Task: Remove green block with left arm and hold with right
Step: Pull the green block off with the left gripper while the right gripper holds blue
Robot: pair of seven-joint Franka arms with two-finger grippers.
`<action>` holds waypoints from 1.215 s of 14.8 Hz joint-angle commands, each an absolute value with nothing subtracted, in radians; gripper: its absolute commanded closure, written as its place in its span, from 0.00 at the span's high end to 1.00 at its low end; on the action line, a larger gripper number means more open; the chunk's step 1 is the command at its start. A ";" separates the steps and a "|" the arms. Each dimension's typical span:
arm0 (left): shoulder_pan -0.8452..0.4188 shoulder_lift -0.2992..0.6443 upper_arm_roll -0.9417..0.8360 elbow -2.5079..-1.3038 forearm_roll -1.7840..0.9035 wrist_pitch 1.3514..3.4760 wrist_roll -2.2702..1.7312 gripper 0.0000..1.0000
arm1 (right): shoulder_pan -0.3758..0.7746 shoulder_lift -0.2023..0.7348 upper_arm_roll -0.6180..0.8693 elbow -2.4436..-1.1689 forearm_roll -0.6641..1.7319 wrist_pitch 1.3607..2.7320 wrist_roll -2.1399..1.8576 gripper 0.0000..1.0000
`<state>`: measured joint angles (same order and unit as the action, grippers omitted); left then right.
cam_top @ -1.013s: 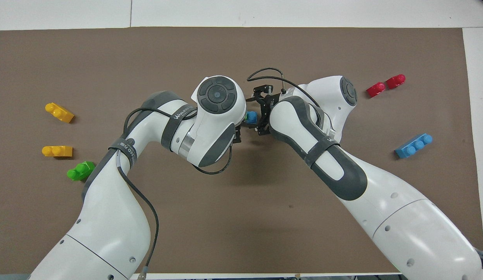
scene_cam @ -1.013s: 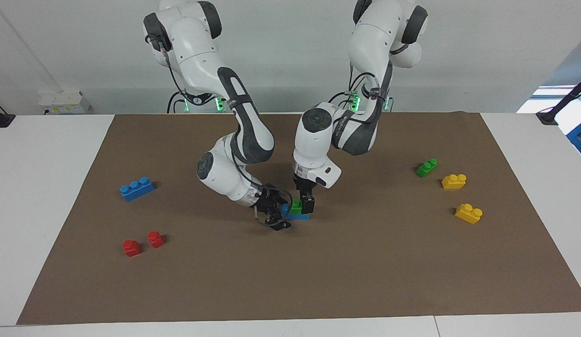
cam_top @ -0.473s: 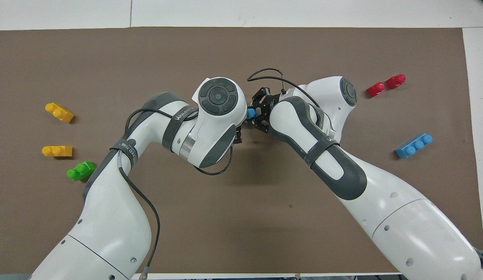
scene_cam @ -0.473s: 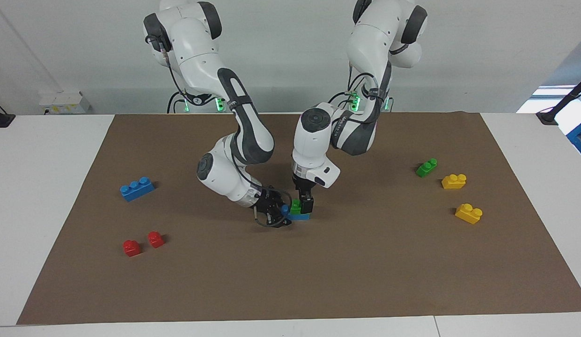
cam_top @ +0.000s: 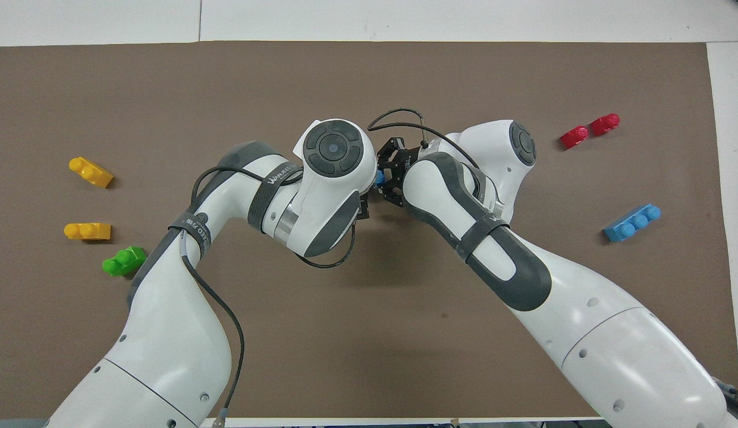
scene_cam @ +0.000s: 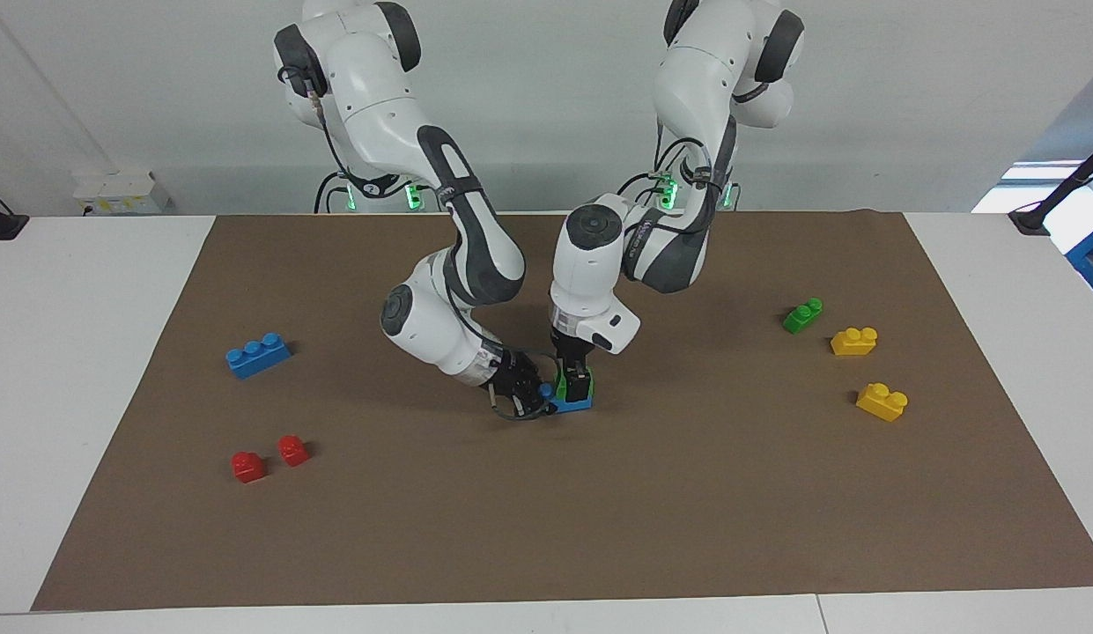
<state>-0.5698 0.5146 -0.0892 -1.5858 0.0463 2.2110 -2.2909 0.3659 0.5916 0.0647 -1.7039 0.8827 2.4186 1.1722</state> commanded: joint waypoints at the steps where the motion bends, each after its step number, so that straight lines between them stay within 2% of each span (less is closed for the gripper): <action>1: -0.584 0.488 -0.075 -1.640 0.063 2.231 -2.312 0.95 | 0.362 0.594 0.064 -1.717 0.896 2.444 1.140 0.00; 4: -0.583 0.482 -0.075 -1.637 0.063 2.191 -2.312 0.93 | 0.361 0.594 0.064 -1.717 0.896 2.442 1.140 0.00; 5: -0.583 0.482 -0.075 -1.634 0.063 2.191 -2.312 0.89 | 0.360 0.594 0.064 -1.717 0.894 2.442 1.140 0.00; 7: -0.581 0.483 -0.075 -1.632 0.086 2.198 -2.310 0.67 | 0.360 0.594 0.064 -1.717 0.894 2.442 1.140 0.00; 9: -0.577 0.483 -0.075 -1.626 0.095 2.197 -2.304 0.52 | 0.360 0.592 0.064 -1.717 0.894 2.442 1.140 0.00; 11: -0.574 0.483 -0.075 -1.618 0.104 2.194 -2.295 0.20 | 0.362 0.594 0.064 -1.717 0.893 2.442 1.140 0.00; 12: -0.574 0.483 -0.075 -1.618 0.110 2.201 -2.286 0.00 | 0.362 0.592 0.064 -1.717 0.893 2.442 1.138 0.00; 15: -0.563 0.479 -0.077 -1.602 0.097 2.200 -2.223 0.00 | 0.364 0.592 0.064 -1.717 0.893 2.444 1.137 0.00; 18: -0.536 0.402 -0.078 -1.603 0.086 2.154 -2.215 0.00 | 0.364 0.592 0.063 -1.718 0.891 2.442 1.137 0.00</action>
